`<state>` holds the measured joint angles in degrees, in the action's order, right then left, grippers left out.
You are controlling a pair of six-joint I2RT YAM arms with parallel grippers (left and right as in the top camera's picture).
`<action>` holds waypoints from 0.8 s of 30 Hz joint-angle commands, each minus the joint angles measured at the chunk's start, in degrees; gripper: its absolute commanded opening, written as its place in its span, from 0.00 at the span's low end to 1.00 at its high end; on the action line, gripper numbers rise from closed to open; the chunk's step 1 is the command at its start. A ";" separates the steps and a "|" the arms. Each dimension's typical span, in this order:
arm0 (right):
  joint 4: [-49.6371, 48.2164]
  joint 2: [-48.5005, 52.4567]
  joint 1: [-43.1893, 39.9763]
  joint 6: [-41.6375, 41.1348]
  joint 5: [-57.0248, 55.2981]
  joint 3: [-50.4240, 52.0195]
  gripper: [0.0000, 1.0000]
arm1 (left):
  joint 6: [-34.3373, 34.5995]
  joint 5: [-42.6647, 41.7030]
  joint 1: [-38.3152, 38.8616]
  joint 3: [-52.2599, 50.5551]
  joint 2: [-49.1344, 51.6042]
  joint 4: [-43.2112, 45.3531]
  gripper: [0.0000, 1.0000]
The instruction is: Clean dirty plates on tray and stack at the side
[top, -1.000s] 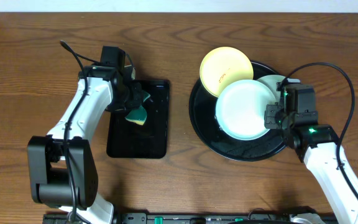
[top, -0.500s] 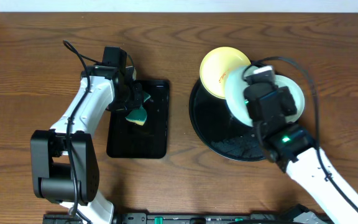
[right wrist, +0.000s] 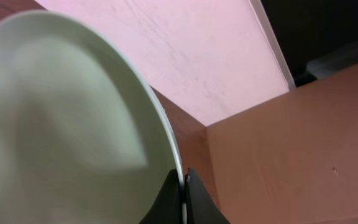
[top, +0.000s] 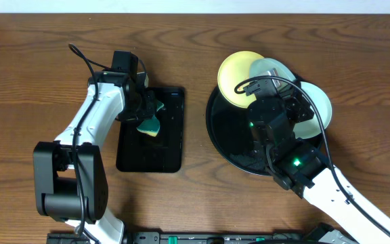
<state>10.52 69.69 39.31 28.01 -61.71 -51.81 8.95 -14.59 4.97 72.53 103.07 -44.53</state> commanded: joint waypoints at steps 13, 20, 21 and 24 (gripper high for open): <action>18.71 -0.68 -28.83 -55.80 33.29 -1.27 0.01 | -0.55 0.74 -0.09 -0.22 0.46 0.04 0.07; 21.05 -0.33 -48.00 -69.42 47.06 -1.27 0.01 | -0.55 0.74 -0.09 -0.22 0.46 0.00 0.08; 21.46 -0.07 -50.10 -71.21 47.84 -1.27 0.01 | -0.55 0.74 -0.09 -0.22 0.46 0.00 0.07; 23.30 1.09 -55.78 -76.59 49.11 -1.16 0.01 | -0.55 0.72 -0.09 -0.22 0.46 0.00 0.07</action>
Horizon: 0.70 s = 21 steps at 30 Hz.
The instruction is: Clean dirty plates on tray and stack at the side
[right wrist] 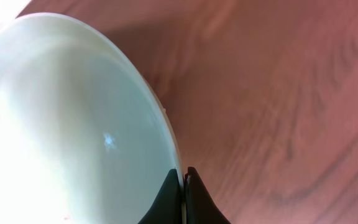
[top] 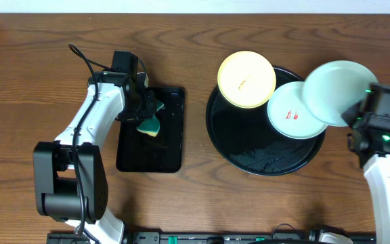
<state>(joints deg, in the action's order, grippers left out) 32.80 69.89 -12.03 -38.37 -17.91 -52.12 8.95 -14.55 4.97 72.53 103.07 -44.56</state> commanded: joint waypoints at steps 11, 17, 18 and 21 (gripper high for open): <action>2.14 8.61 -17.16 -23.37 5.97 0.83 0.01 | -0.57 0.70 -0.09 -0.22 0.46 -0.13 0.07; -0.74 12.17 -20.37 -23.52 5.75 0.83 0.01 | -0.61 0.70 -0.09 -0.22 0.46 2.16 0.07; -1.16 12.83 -20.92 -23.52 5.70 0.83 0.01 | -0.61 0.70 -0.09 -0.22 0.46 2.34 0.08; -1.92 14.97 -22.08 -23.34 5.70 0.83 0.01 | -0.61 0.70 -0.09 -0.22 0.46 2.36 0.07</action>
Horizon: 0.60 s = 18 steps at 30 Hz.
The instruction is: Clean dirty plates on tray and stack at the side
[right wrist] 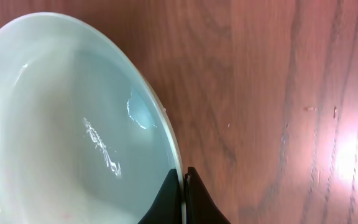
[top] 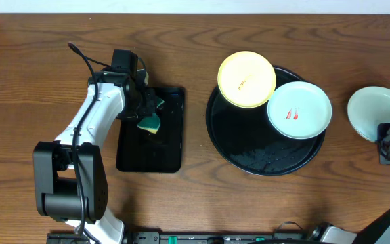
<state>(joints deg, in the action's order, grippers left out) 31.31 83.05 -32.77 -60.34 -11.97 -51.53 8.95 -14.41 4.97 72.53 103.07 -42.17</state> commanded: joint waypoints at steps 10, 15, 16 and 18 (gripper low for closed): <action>-6.71 9.99 -0.70 8.26 4.13 0.24 0.01 | -0.59 0.57 -0.09 -0.22 0.46 -0.15 0.07; -9.97 9.97 0.61 16.83 7.10 0.22 0.34 | -0.59 0.57 -0.09 -0.22 0.46 -0.22 0.08; -10.25 9.97 0.85 18.58 8.46 0.22 0.35 | -0.59 0.57 -0.09 -0.22 0.46 -0.26 0.07; -10.82 9.97 1.44 23.37 11.93 0.22 0.33 | -0.59 0.57 -0.09 -0.22 0.46 -0.37 0.08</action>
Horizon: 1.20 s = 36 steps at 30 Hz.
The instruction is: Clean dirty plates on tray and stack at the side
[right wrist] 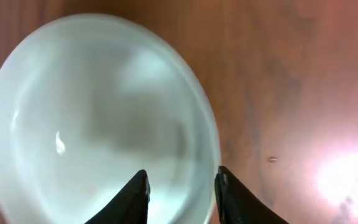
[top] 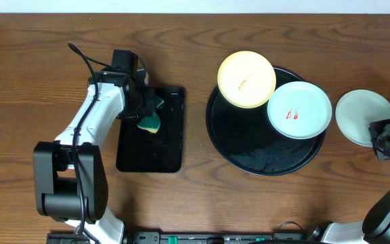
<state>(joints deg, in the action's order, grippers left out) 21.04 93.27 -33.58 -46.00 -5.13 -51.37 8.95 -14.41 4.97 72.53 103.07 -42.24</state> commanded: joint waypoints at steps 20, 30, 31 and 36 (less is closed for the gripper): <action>-1.51 -0.26 13.31 31.93 9.84 3.89 0.01 | -0.59 0.57 -0.09 -0.22 0.46 -0.37 0.07; -2.54 -0.24 13.57 34.91 16.94 5.42 0.01 | -0.59 0.57 -0.09 -0.22 0.46 -0.37 0.08; -2.45 -0.24 13.62 35.08 17.22 5.46 0.01 | -0.59 0.57 -0.09 -0.22 0.46 -0.37 0.07; -5.20 -0.24 13.81 35.82 17.20 7.32 0.01 | -0.59 0.57 -0.09 -0.22 0.46 -0.59 0.07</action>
<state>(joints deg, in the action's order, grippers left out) 16.75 93.27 -20.40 -11.88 10.57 -45.58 8.95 -14.41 4.97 72.53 103.07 -42.46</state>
